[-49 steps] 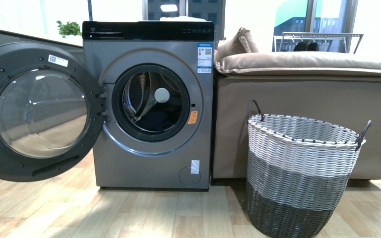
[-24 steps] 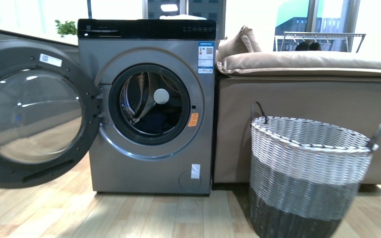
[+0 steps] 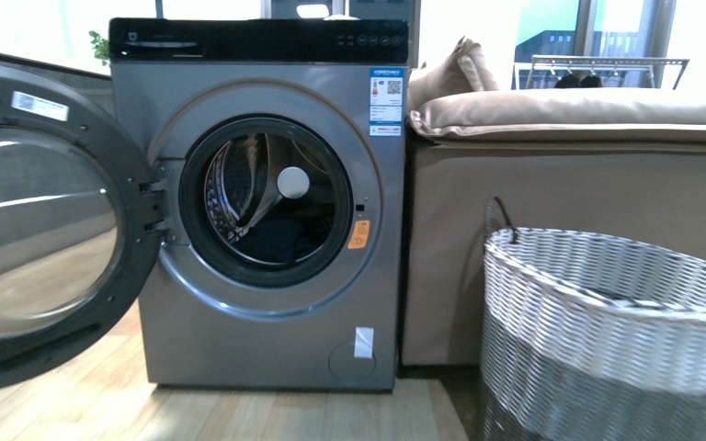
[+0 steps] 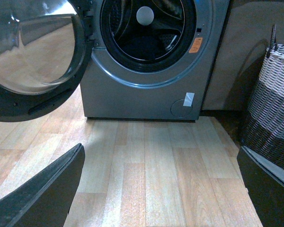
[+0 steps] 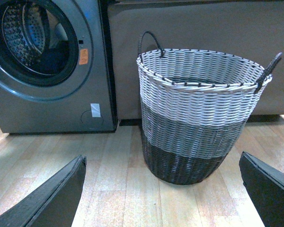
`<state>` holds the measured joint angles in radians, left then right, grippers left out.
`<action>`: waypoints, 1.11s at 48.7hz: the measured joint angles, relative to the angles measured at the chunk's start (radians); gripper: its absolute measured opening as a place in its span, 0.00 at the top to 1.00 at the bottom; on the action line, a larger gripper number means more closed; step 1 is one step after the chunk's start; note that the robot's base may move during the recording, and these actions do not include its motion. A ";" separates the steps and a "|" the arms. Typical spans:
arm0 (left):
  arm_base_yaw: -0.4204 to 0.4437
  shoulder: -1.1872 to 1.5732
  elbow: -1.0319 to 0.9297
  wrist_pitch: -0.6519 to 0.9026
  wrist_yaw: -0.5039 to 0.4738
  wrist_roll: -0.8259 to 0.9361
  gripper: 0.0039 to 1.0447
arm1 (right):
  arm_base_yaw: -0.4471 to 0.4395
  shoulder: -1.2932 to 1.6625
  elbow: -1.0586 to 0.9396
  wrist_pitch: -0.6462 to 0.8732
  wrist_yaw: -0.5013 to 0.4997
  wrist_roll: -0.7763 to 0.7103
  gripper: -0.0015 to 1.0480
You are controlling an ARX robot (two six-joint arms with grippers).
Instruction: Collect clothes from washing machine
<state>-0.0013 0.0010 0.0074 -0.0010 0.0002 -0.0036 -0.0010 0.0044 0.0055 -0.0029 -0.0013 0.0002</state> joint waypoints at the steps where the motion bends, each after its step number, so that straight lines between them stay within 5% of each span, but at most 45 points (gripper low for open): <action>1: 0.000 0.000 0.000 0.000 0.000 0.000 0.06 | 0.000 0.000 0.000 0.000 0.000 0.000 0.07; 54: 0.000 0.001 0.000 0.000 0.000 0.000 0.06 | 0.000 0.000 0.000 0.000 0.000 0.000 0.07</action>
<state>-0.0013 0.0017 0.0074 -0.0013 -0.0002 -0.0036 -0.0010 0.0044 0.0055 -0.0029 -0.0017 -0.0002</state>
